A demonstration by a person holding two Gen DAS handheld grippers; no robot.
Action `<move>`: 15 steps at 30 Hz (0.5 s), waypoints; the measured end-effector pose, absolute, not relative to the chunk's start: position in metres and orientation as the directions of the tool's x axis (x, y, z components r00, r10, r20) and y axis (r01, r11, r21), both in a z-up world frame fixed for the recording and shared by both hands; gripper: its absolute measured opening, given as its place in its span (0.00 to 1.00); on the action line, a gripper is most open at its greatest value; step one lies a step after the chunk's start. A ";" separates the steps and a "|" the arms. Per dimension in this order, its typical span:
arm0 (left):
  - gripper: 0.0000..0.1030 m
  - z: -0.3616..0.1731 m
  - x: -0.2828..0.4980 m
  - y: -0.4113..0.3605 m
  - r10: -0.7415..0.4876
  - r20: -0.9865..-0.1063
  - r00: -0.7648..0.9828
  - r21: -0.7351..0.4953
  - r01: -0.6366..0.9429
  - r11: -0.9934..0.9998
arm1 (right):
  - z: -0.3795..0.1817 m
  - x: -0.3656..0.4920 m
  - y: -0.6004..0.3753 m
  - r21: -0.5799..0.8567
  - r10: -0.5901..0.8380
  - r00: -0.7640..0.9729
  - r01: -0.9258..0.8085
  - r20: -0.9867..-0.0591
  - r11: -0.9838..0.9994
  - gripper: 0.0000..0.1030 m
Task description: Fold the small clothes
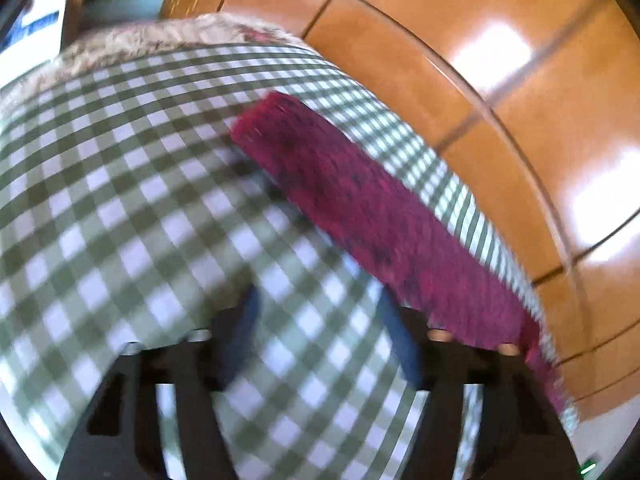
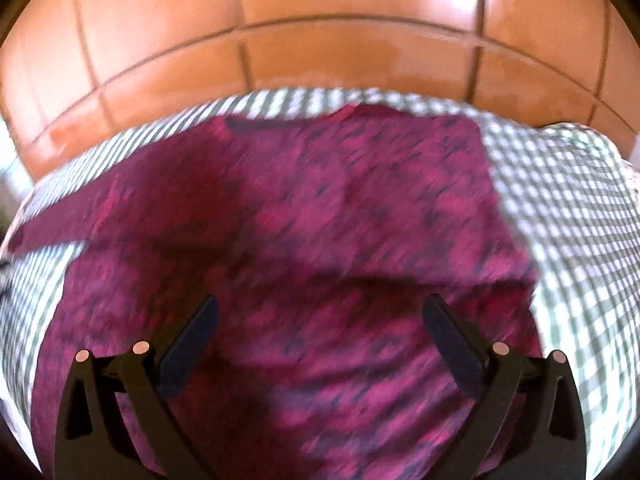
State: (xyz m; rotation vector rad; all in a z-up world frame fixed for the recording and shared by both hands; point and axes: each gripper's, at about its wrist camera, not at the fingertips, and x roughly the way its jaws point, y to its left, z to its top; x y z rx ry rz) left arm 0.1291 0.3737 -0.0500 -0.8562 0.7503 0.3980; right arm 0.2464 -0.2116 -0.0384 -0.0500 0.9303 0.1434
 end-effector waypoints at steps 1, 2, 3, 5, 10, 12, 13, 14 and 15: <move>0.51 -0.050 0.130 0.384 0.024 -0.732 0.681 -0.544 -0.606 0.580 | -0.044 0.245 -0.207 0.003 0.095 0.581 -0.157 -0.808 0.988 0.98; 0.51 -0.050 0.133 0.391 0.022 -0.730 0.684 -0.556 -0.612 0.563 | -0.051 0.242 -0.201 -0.020 0.079 0.574 -0.163 -0.815 0.986 0.98; 0.51 -0.052 0.135 0.400 0.013 -0.725 0.689 -0.574 -0.614 0.542 | -0.054 0.242 -0.199 -0.034 0.065 0.577 -0.159 -0.814 0.987 0.98; 0.51 -0.056 0.137 0.416 0.008 -0.727 0.686 -0.587 -0.628 0.511 | -0.057 0.244 -0.197 -0.043 0.055 0.574 -0.156 -0.817 0.987 0.98; 0.51 -0.065 0.160 0.436 0.068 -0.758 0.649 -0.543 -0.685 0.486 | -0.060 0.247 -0.203 -0.001 0.087 0.568 -0.152 -0.818 0.988 0.98; 0.50 -0.066 0.174 0.441 0.095 -0.772 0.629 -0.500 -0.693 0.519 | -0.061 0.248 -0.203 -0.003 0.085 0.569 -0.152 -0.818 0.988 0.98; 0.30 -0.066 0.182 0.441 0.107 -0.785 0.611 -0.466 -0.695 0.548 | -0.061 0.249 -0.204 -0.001 0.087 0.570 -0.152 -0.817 0.988 0.98; 0.13 -0.067 0.190 0.440 0.109 -0.802 0.587 -0.429 -0.693 0.580 | -0.061 0.248 -0.205 0.000 0.088 0.571 -0.152 -0.817 0.988 0.98; 0.13 -0.065 0.191 0.437 0.119 -0.806 0.580 -0.412 -0.694 0.590 | -0.061 0.249 -0.205 0.002 0.089 0.573 -0.151 -0.815 0.988 0.98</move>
